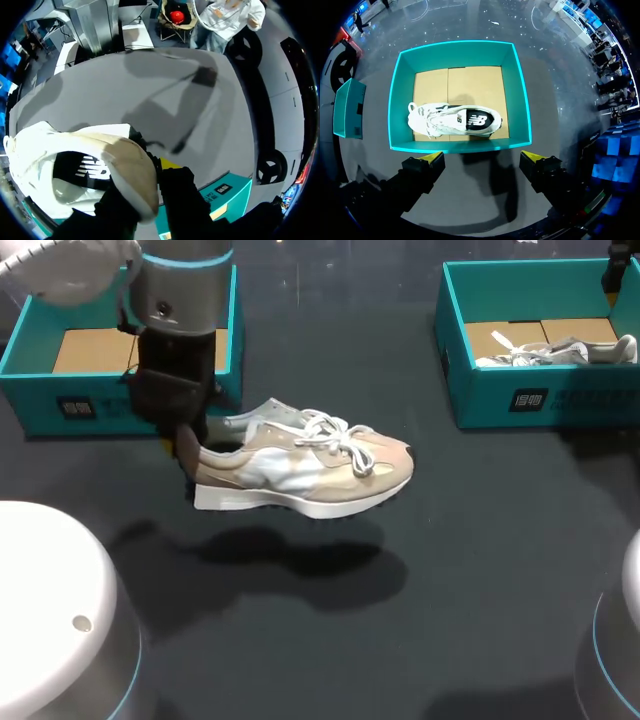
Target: Take the shoe out of the shoebox, open the shoe tongue, remove and reinsert the insole, then place the shoe into the shoebox
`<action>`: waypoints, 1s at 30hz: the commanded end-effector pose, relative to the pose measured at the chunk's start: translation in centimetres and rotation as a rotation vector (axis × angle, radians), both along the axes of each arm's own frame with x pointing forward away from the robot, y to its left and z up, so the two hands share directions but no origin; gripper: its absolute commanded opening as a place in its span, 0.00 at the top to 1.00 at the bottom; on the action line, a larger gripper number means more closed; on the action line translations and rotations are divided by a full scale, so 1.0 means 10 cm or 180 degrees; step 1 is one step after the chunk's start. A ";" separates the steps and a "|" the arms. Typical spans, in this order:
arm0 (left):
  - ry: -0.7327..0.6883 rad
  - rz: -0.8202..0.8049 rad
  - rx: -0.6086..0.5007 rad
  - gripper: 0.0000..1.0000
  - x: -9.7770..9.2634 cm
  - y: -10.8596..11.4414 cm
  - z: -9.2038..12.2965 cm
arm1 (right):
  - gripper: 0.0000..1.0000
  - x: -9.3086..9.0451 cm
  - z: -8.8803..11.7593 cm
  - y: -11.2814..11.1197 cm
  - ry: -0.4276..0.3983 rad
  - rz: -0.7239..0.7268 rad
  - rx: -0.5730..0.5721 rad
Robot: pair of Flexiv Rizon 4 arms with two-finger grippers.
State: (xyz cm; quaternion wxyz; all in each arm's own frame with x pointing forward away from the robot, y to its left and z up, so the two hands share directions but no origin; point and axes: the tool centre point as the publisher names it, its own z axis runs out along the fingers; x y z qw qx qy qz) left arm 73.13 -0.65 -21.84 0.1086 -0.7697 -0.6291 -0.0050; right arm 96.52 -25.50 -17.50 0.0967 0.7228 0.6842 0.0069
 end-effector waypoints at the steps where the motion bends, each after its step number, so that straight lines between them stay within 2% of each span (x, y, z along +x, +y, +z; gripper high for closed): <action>1: 0.0016 0.0003 0.0126 1.00 0.03 -0.19 -0.10 | 0.00 -0.01 0.00 0.00 -0.0002 -0.0003 -0.0001; 5: 0.0029 0.0039 0.0177 1.00 0.04 -0.29 -0.19 | 0.00 -0.01 0.00 0.00 -0.0002 -0.0003 -0.0001; 15: -0.0063 0.0125 0.0315 1.00 -0.08 -0.47 -0.54 | 0.00 -0.01 0.00 0.00 -0.0002 -0.0003 -0.0001; 27: -0.0110 0.0124 0.0285 1.00 -0.09 -0.50 -0.56 | 0.00 -0.01 0.00 0.00 -0.0002 -0.0003 -0.0001; 30: -0.0220 0.0110 0.0304 1.00 -0.13 -0.57 -0.68 | 0.00 -0.01 0.00 0.00 -0.0002 -0.0003 -0.0001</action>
